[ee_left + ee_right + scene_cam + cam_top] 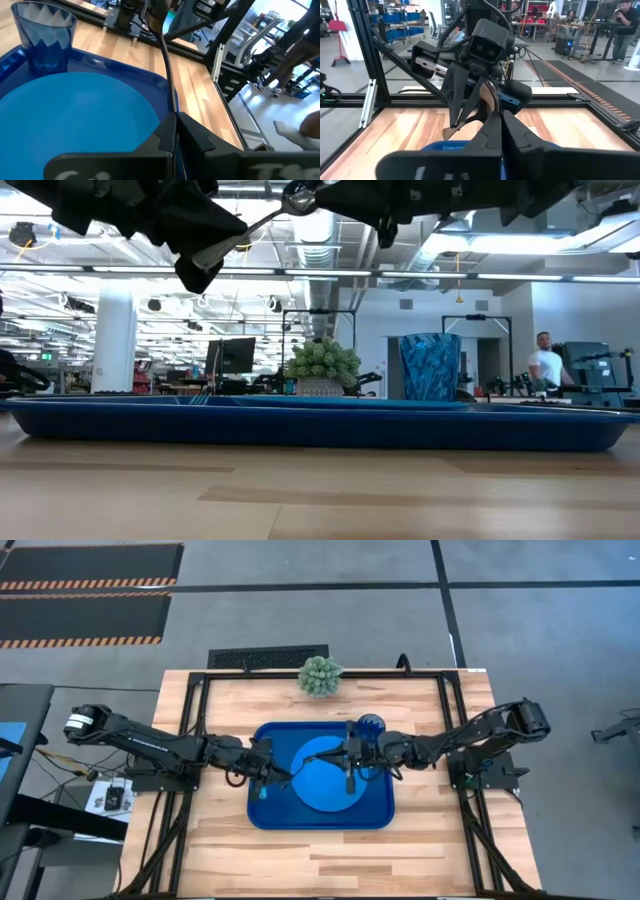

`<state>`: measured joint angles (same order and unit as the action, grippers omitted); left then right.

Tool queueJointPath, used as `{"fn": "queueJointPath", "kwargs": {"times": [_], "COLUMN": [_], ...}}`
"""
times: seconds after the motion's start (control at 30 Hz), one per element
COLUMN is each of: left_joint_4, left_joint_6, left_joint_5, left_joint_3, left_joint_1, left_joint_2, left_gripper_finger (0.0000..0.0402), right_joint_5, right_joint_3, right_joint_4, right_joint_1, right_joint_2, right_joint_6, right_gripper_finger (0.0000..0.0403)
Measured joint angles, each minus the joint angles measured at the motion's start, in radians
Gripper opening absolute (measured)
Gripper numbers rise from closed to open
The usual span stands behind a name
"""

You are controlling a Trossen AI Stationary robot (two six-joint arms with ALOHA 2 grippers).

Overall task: Pick and place plate/cup/fork/spoon on tray
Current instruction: Put the spoon between the fork and the blue plate on the blue serving tray

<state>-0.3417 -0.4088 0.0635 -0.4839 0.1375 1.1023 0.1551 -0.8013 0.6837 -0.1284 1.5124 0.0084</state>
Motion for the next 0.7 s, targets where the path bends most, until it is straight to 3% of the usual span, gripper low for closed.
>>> {"fn": "queueJointPath", "kwargs": {"times": [0.7], "left_joint_4": [0.018], "left_joint_6": [0.0], "left_joint_5": [0.003], "left_joint_3": [0.0], "left_joint_1": [0.0], "left_joint_2": [0.0], "left_gripper_finger": [0.0018], "right_joint_5": [0.002], "right_joint_3": [0.0], "right_joint_4": [0.011], "right_joint_1": [0.0], "right_joint_2": [0.0], "right_joint_6": [-0.009], "right_gripper_finger": [0.0003]}}
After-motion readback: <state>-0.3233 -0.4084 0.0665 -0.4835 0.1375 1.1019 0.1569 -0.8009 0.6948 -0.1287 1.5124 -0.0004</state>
